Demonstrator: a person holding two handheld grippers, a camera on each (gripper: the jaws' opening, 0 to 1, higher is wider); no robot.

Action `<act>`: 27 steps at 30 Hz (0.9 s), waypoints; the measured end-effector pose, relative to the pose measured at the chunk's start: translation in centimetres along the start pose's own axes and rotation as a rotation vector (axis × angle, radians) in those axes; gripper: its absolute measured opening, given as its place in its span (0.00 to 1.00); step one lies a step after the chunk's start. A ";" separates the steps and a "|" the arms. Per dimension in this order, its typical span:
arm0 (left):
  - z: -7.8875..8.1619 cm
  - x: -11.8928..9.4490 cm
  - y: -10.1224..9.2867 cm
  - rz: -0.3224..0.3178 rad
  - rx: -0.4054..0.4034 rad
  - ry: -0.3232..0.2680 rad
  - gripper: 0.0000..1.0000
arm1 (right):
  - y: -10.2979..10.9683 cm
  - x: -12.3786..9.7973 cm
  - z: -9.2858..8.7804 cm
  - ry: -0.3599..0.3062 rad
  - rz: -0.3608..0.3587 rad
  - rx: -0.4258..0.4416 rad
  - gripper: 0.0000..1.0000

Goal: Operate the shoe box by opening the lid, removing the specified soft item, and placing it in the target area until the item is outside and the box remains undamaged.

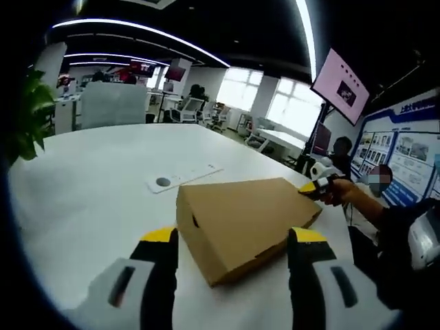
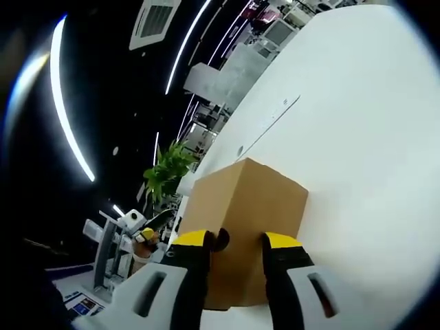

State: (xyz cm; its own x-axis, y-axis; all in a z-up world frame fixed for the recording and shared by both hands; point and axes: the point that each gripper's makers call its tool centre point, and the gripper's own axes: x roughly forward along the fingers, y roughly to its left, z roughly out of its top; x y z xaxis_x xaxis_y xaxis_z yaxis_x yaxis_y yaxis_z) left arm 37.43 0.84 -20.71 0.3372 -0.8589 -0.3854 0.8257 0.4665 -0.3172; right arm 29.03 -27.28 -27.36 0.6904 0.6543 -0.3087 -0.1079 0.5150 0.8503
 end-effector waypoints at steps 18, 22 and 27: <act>-0.2 1.5 1.1 -0.029 -0.089 -0.014 0.67 | 0.0 0.1 0.0 -0.005 0.002 -0.002 0.30; -1.4 2.1 1.2 -0.029 -0.110 0.029 0.67 | 0.0 0.0 0.0 -0.009 0.009 0.000 0.30; -2.5 2.7 1.2 -0.034 -0.125 0.058 0.67 | 0.0 0.0 -0.1 -0.006 0.032 -0.002 0.30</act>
State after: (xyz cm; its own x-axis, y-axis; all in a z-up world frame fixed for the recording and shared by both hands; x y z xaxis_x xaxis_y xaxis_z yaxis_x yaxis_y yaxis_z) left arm 38.22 -0.37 -24.30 0.2802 -0.8627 -0.4211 0.7721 0.4632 -0.4352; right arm 28.96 -27.26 -27.37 0.6905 0.6672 -0.2793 -0.1314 0.4954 0.8587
